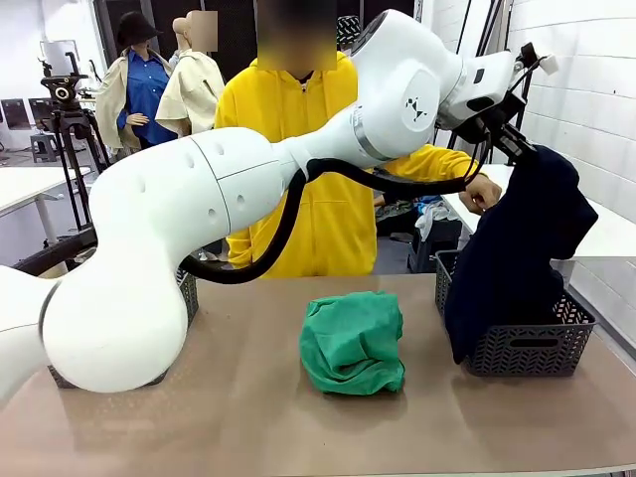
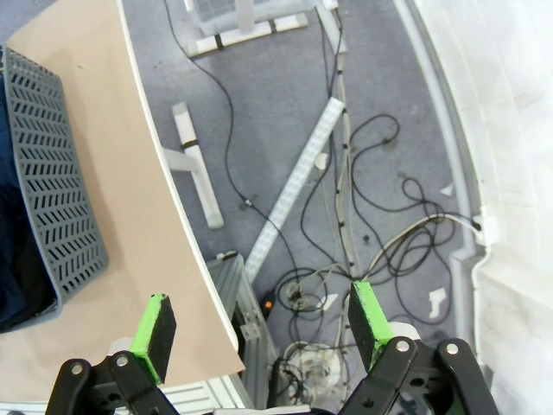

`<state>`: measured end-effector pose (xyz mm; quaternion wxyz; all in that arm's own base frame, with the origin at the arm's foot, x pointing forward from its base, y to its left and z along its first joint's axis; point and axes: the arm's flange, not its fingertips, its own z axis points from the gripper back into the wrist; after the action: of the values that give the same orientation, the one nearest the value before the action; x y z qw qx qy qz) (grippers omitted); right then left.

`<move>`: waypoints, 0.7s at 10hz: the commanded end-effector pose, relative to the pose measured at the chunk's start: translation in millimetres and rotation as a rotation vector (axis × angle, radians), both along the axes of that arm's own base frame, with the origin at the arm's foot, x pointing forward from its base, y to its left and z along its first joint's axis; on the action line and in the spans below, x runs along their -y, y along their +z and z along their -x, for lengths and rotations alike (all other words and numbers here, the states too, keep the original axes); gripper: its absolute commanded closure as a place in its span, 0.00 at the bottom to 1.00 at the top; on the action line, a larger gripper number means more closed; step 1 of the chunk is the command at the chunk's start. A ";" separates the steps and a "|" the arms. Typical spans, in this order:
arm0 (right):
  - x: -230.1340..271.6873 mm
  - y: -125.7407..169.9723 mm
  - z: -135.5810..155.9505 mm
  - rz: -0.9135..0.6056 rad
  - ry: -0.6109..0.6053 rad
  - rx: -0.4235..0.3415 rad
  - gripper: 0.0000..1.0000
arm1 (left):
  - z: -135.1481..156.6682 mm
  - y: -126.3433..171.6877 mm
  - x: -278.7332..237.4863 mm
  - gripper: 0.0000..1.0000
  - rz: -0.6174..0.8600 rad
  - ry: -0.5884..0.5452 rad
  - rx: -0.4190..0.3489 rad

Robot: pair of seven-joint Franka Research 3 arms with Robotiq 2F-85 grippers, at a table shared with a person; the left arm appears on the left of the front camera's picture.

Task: Sort the tops and bottoms.
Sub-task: Sort the clothes according to human instructions.

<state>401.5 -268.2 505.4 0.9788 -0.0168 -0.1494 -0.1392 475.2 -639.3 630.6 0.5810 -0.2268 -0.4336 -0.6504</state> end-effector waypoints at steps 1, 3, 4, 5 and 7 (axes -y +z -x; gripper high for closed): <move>0.4 -1.0 0.8 0.003 0.012 -0.002 0.00 | -13.2 17.1 9.0 1.00 0.065 -0.015 0.108; 0.4 -1.0 0.8 0.003 0.012 -0.002 0.00 | -47.8 52.0 33.9 1.00 0.106 -0.039 0.275; 0.4 -1.0 0.8 0.003 0.012 -0.002 0.00 | -64.9 64.1 45.6 1.00 0.132 -0.048 0.318; 0.4 -1.0 0.8 0.003 0.012 -0.002 0.00 | -78.3 72.6 58.7 1.00 0.170 -0.068 0.335; 0.4 -1.0 0.8 0.003 0.012 -0.002 0.00 | -109.7 66.9 87.1 1.00 0.241 -0.073 0.368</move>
<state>401.4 -268.3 505.4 0.9788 -0.0168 -0.1495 -0.1393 492.2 -623.2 655.1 0.4608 -0.1635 -0.5830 -0.6489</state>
